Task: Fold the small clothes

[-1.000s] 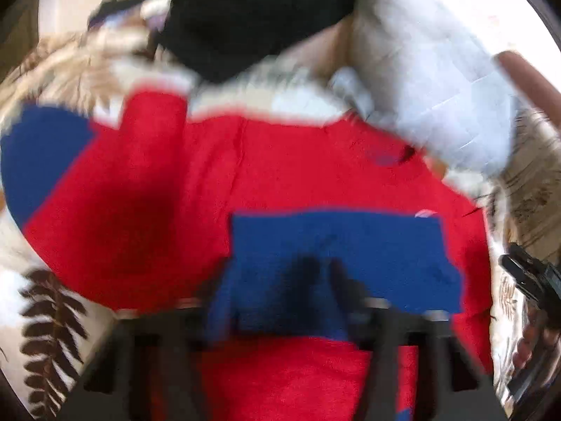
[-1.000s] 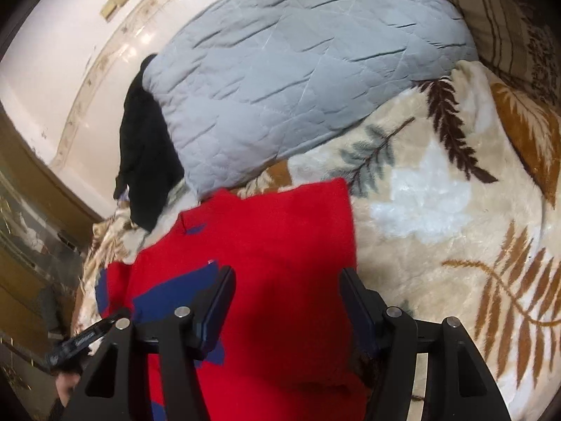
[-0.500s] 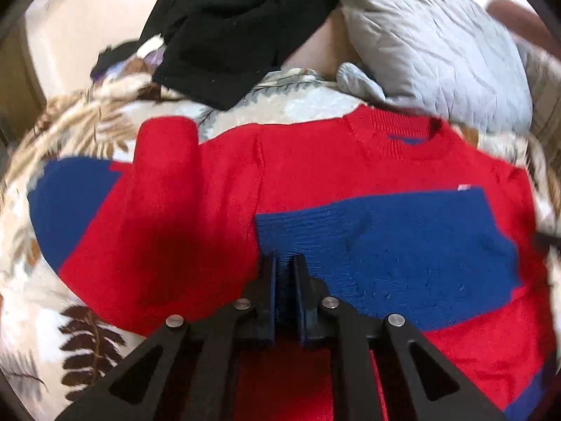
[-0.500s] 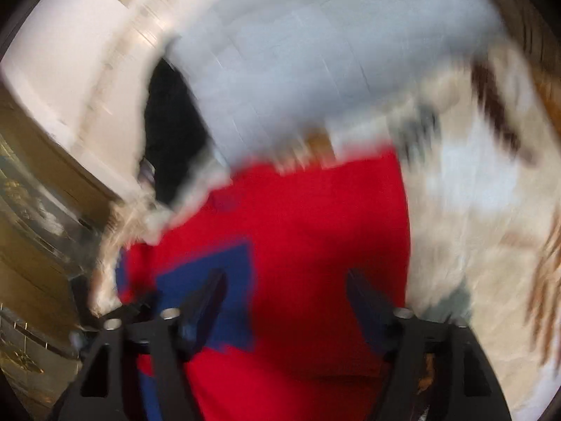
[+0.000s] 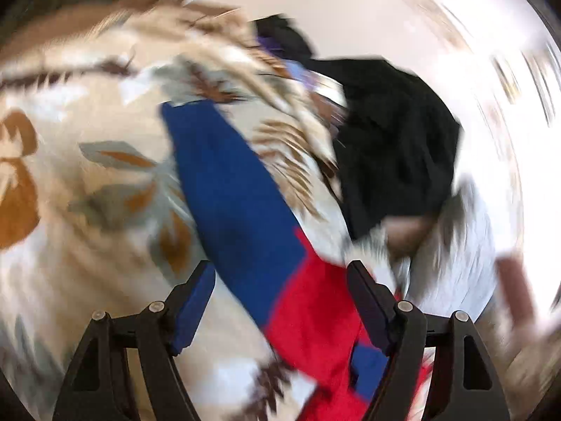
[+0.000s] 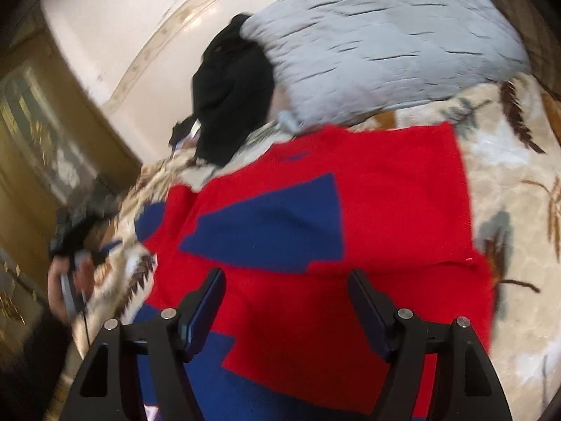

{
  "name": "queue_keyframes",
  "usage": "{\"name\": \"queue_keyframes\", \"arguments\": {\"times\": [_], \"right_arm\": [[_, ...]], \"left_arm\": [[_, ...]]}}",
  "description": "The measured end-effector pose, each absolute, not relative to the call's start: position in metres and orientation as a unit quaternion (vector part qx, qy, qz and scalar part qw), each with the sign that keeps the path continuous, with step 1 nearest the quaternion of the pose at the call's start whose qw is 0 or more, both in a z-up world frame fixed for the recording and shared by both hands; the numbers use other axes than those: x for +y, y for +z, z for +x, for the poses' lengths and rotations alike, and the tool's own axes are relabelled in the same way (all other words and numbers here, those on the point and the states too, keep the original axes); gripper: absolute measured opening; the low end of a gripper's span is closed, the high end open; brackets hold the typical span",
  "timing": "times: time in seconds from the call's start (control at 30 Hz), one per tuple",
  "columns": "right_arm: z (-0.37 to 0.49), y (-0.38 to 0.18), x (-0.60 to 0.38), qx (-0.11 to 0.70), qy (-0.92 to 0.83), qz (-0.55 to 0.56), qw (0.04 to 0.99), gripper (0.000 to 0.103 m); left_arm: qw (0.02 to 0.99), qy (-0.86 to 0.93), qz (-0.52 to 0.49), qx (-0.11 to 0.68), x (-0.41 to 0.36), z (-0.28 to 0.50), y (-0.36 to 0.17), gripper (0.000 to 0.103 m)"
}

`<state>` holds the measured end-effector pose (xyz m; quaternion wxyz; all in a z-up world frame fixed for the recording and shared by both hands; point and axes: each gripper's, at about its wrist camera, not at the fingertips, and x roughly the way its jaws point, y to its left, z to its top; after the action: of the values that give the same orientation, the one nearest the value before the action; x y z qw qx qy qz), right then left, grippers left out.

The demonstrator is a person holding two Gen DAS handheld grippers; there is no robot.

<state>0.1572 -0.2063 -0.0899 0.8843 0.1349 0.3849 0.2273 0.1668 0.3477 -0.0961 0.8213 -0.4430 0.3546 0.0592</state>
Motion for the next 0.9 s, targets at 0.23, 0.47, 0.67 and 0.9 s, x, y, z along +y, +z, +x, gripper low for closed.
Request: {"name": "queue_keyframes", "arguments": {"times": [0.23,0.47,0.67,0.9], "right_arm": [[0.169,-0.117,-0.204,0.400,0.228,0.150,0.875,0.075],[0.180,-0.125,-0.214,0.408,0.217,0.180,0.869,0.075],[0.177,-0.115,-0.229,0.385,0.203,0.206,0.877,0.075],[0.171,-0.101,-0.253,0.356,0.191,0.255,0.878,0.075]], "left_arm": [[0.805,0.118,-0.449,0.369,0.396,0.228,-0.130,0.076],[0.809,0.173,-0.373,0.419,0.395,0.250,-0.132,0.008],[0.911,0.118,-0.200,0.341,0.284,0.241,-0.012,0.007],[0.944,-0.118,-0.098,0.292,0.068,0.218,0.066,0.008]]}}
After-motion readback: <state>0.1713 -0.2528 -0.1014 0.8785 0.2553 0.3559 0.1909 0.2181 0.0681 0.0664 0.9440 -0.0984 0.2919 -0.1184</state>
